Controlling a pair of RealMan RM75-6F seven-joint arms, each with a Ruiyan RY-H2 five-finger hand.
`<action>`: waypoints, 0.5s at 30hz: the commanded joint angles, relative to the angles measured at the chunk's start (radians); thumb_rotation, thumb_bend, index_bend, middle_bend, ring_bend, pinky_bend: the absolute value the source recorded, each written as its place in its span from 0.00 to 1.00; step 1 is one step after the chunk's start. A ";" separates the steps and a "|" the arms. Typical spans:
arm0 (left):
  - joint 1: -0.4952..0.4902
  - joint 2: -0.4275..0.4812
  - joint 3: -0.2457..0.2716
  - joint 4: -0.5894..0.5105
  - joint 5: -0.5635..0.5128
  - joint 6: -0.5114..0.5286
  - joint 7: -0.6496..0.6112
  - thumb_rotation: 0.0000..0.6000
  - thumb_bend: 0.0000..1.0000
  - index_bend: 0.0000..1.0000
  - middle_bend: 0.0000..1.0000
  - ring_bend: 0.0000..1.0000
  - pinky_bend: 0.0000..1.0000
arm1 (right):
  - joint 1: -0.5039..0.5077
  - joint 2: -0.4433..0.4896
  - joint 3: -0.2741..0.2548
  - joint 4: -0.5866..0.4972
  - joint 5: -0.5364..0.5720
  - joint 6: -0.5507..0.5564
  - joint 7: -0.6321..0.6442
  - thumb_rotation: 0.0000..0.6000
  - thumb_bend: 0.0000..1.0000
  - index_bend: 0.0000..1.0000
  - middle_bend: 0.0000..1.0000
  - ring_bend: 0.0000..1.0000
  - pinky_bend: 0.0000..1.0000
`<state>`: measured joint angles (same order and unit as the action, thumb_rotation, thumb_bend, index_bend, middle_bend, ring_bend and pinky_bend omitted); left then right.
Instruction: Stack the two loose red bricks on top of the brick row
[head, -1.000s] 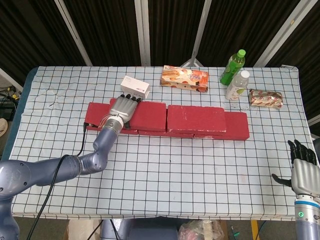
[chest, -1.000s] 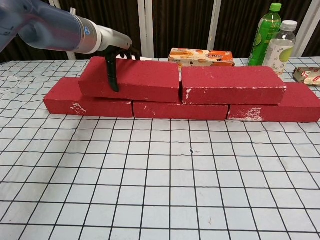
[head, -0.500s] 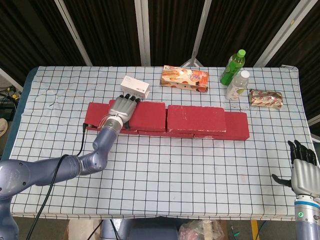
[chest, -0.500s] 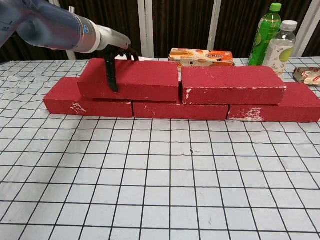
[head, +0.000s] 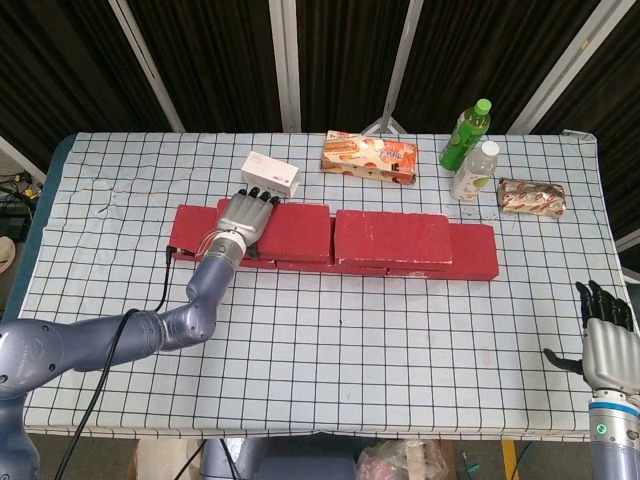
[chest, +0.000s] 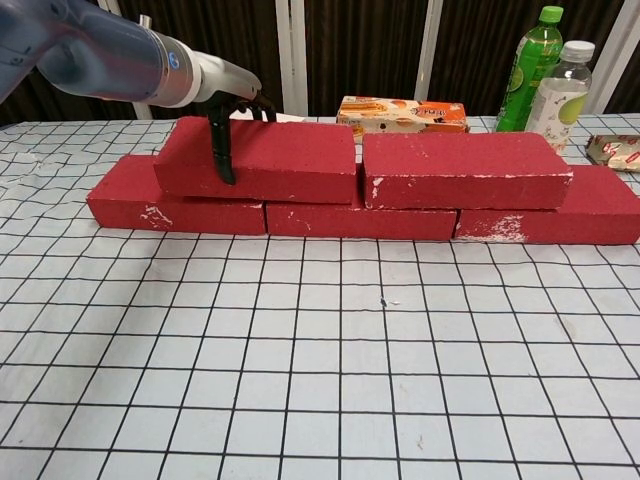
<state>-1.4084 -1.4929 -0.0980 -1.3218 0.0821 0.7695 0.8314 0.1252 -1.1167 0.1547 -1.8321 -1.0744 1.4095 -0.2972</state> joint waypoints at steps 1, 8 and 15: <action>-0.001 0.000 -0.003 -0.003 0.002 0.004 -0.001 1.00 0.00 0.16 0.08 0.07 0.13 | 0.000 0.000 0.001 0.000 0.001 0.001 0.000 1.00 0.15 0.05 0.00 0.00 0.00; -0.007 0.000 0.002 -0.007 -0.018 0.009 0.014 1.00 0.00 0.14 0.03 0.03 0.12 | -0.001 0.000 0.002 0.000 0.001 0.004 0.003 1.00 0.15 0.05 0.00 0.00 0.00; -0.016 0.002 0.005 -0.011 -0.049 0.010 0.033 1.00 0.00 0.09 0.00 0.00 0.11 | -0.002 0.001 0.002 -0.001 0.001 0.005 0.004 1.00 0.15 0.05 0.00 0.00 0.00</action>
<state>-1.4233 -1.4913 -0.0933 -1.3322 0.0350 0.7799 0.8635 0.1231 -1.1158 0.1566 -1.8332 -1.0740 1.4148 -0.2931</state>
